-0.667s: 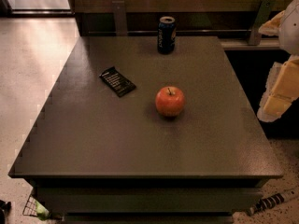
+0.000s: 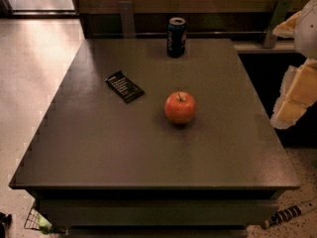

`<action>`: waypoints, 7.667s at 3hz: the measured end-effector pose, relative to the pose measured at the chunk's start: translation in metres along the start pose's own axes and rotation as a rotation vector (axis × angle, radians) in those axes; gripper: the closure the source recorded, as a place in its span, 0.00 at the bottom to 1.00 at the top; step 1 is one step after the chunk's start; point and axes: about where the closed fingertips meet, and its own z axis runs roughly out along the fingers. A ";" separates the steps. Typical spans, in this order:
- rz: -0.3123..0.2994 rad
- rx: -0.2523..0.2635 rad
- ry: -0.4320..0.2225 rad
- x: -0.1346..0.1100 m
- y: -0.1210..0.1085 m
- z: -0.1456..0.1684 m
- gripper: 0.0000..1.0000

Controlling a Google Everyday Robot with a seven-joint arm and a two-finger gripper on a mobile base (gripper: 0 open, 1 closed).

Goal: Move apple near pepsi can

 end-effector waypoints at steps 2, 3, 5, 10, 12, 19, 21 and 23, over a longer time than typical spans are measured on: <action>0.039 -0.036 -0.261 -0.021 0.006 0.064 0.00; 0.092 -0.056 -0.462 -0.045 0.005 0.109 0.00; 0.175 -0.115 -0.715 -0.088 0.001 0.157 0.00; 0.161 -0.196 -0.776 -0.127 0.022 0.181 0.71; 0.159 -0.193 -0.776 -0.129 0.019 0.178 1.00; 0.620 0.193 -0.741 -0.085 -0.315 0.183 1.00; 0.675 0.184 -0.616 -0.070 -0.300 0.242 1.00; 0.673 0.170 -0.589 -0.074 -0.283 0.269 0.67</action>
Offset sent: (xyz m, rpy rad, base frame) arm 0.0551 0.0786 -0.0976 0.6511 -0.0994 0.1019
